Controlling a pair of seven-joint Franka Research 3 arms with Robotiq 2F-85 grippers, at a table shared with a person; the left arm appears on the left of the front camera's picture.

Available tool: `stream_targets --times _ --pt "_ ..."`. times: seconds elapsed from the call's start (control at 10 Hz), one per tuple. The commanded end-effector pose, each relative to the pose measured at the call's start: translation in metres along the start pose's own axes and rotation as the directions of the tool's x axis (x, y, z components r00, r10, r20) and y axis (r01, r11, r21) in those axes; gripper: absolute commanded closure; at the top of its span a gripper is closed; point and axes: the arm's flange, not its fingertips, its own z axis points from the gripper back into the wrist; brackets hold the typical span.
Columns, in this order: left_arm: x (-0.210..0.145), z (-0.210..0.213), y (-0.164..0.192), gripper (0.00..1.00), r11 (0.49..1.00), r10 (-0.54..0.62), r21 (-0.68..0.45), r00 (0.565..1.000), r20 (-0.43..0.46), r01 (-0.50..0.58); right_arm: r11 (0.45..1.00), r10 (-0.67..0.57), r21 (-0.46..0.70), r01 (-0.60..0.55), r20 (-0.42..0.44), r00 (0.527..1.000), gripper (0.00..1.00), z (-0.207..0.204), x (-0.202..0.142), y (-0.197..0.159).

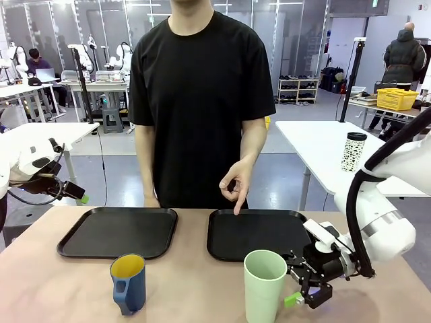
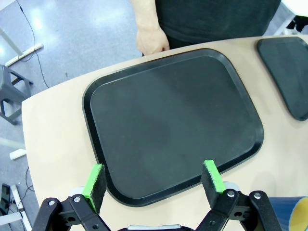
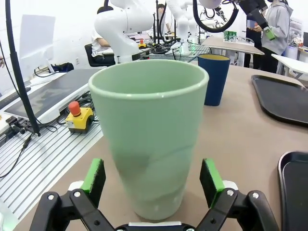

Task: Sort and store the cups by type.
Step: Pick up the Reusable plastic cup.

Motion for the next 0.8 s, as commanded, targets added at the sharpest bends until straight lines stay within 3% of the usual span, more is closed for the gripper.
stream_targets --times 0.0,0.7 --pt "0.000 0.003 -0.001 0.00 1.000 -0.003 0.000 1.000 0.004 0.003 0.999 0.037 0.007 -0.037 0.006 0.999 0.00 -0.014 -0.021 0.013" --pt "0.000 0.003 -0.001 0.00 1.000 -0.003 0.000 1.000 0.004 0.003 0.996 0.017 0.088 -0.019 0.024 1.000 0.00 -0.044 -0.024 0.004"
